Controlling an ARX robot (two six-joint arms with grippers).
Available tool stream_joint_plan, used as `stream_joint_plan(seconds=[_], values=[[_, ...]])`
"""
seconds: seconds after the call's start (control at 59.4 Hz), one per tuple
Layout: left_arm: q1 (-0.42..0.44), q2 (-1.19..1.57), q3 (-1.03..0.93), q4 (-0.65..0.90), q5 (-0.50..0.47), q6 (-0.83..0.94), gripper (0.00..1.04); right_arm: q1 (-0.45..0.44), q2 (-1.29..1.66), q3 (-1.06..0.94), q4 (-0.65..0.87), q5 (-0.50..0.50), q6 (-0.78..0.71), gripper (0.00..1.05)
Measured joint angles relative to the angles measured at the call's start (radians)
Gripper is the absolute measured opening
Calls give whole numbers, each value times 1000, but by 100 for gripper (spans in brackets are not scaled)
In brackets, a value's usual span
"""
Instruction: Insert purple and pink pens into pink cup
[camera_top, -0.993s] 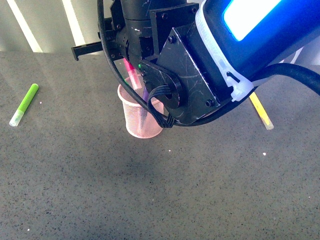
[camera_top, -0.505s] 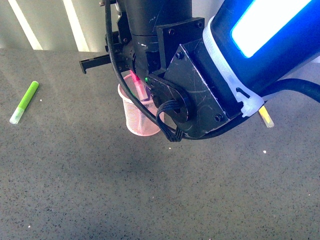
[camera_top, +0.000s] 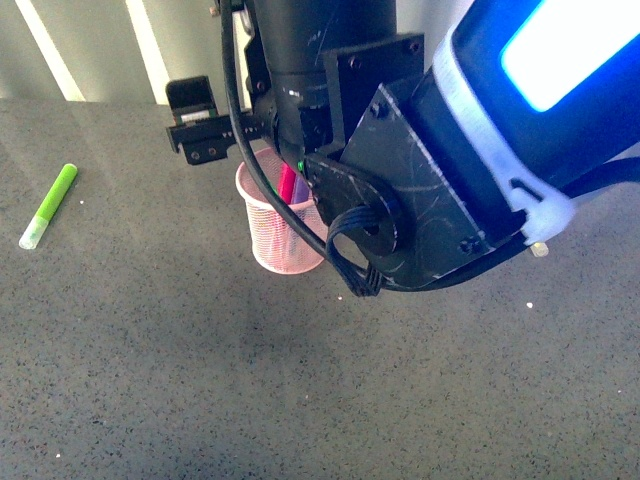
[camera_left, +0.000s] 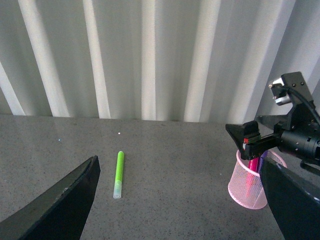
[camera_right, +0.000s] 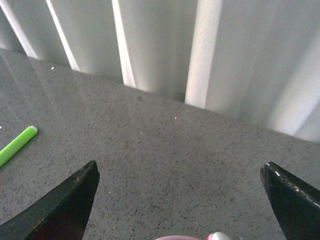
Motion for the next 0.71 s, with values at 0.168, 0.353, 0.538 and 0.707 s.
stream_joint_plan(seconds=[0.168, 0.353, 0.538, 0.707], values=[[0, 0, 0, 0, 0, 0, 98, -23, -180, -92, -40, 85, -17, 98], [0, 0, 0, 0, 0, 0, 98, -73, -393, -202, -109, 166, 24, 98], [0, 0, 0, 0, 0, 0, 98, -80, -394, -241, -33, 243, 5, 92], [0, 0, 0, 0, -3, 0, 98, -161, -555, -533, 195, 248, -54, 60]])
